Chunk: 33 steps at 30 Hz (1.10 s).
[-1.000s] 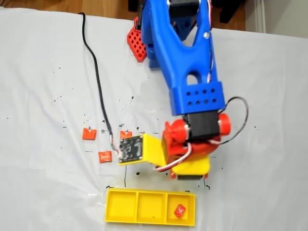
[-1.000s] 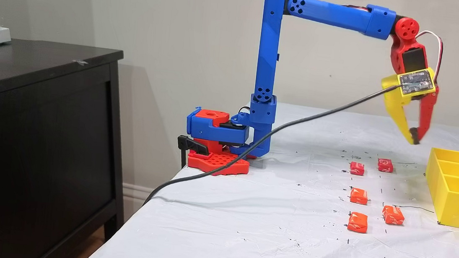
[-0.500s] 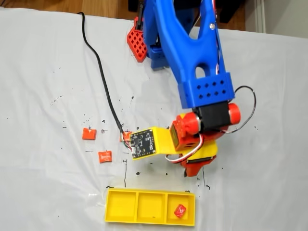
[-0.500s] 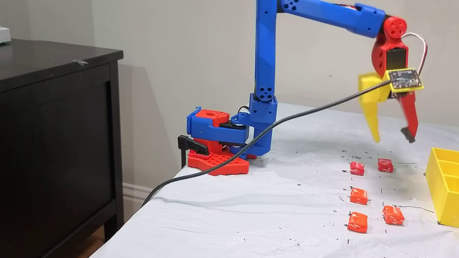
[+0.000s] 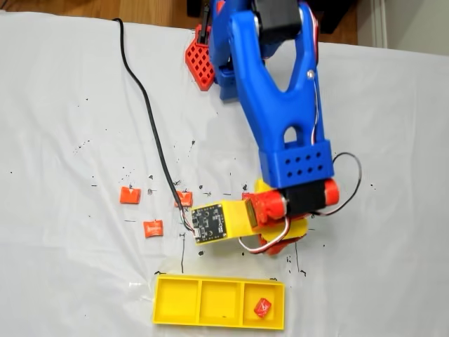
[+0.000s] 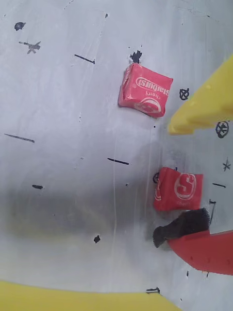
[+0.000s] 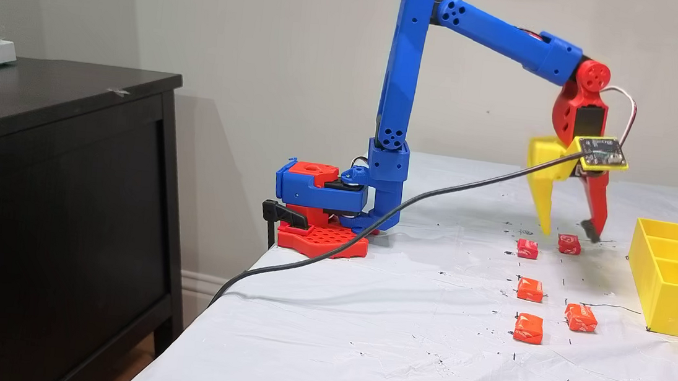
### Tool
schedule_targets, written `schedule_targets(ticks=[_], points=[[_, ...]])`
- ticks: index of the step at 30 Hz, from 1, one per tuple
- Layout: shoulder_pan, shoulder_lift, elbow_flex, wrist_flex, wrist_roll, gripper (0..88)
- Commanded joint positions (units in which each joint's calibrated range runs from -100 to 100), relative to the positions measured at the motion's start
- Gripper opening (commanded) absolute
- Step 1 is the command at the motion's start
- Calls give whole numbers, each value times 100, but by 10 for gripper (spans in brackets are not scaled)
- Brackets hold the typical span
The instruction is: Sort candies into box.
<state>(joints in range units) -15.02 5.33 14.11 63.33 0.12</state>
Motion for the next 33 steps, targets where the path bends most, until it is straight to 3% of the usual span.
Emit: schedule_targets(ticks=[1,21,31,33], points=[[-128,61,-469,-83,-10,213],[-282,95,-296,-680,-93,222],[-273,502,-287,-631,-15,173],[-264,519,-287,-607,0,122]])
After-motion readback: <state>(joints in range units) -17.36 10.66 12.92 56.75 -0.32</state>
